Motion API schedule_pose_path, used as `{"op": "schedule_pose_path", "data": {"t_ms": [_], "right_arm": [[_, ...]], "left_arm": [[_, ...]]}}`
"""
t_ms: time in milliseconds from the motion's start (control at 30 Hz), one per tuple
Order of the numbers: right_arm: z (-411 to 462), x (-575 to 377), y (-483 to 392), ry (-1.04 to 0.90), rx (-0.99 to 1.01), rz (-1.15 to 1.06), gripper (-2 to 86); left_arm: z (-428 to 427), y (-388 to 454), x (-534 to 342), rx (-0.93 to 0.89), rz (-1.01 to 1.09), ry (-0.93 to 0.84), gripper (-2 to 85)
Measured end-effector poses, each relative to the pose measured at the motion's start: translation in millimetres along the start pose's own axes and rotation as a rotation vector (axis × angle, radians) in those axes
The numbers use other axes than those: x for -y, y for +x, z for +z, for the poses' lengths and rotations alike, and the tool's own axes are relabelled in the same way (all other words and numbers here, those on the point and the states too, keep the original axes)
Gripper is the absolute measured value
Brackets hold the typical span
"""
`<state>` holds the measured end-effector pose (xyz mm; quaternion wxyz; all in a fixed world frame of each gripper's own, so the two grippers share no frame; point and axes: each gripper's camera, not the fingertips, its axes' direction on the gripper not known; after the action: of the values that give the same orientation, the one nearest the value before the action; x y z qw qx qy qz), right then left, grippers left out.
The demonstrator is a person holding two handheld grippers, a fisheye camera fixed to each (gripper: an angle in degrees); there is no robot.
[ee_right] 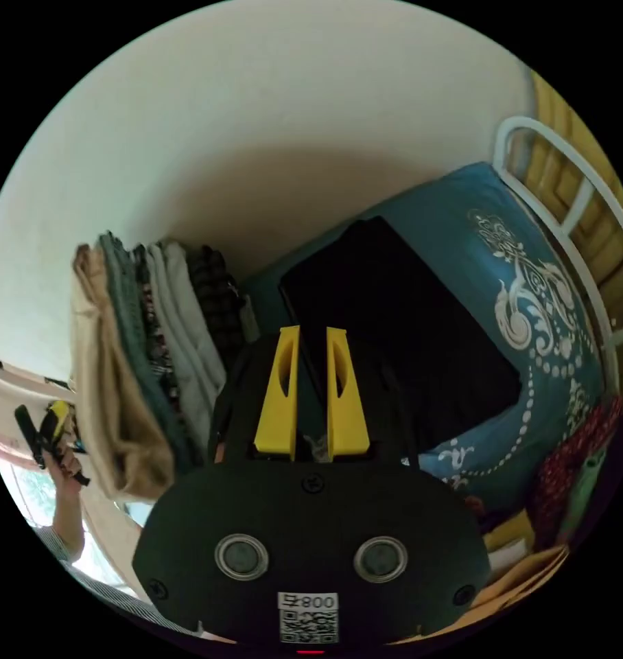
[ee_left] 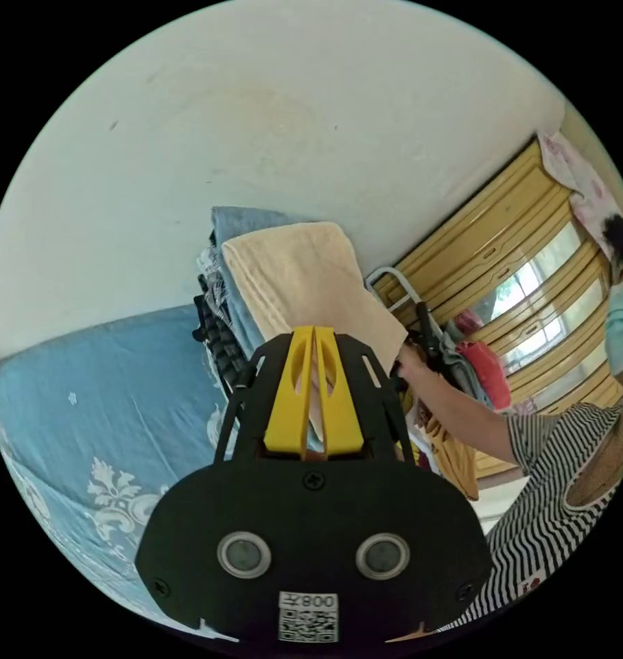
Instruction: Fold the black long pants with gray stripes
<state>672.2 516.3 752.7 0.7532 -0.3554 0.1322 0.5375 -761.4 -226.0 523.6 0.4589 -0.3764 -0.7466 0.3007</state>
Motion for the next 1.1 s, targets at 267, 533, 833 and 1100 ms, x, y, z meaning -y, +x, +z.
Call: {"op": "schedule_pose_path", "data": {"t_ms": [267,533,833,1100], "right_arm": [[53,45,-31,-0.124,-0.090,-0.273,11.9],[60,43,-45,-0.152,-0.333,-0.416,6.8],[-67,29,33,0.042,0.129,-0.005,2.8],[-246,-21,70,0.390,0.443,0.149,2.4]], "left_arm": [[-12,-82,-124,0.050,-0.331,-0.213,0.0],[11,-111,-190,-0.017,-0.419,-0.317,0.1],[-2,-112,-227,-0.079,-0.319,-0.394,0.1],[-49,-137,-280,-0.260,-0.444,-0.311,0.0]]}}
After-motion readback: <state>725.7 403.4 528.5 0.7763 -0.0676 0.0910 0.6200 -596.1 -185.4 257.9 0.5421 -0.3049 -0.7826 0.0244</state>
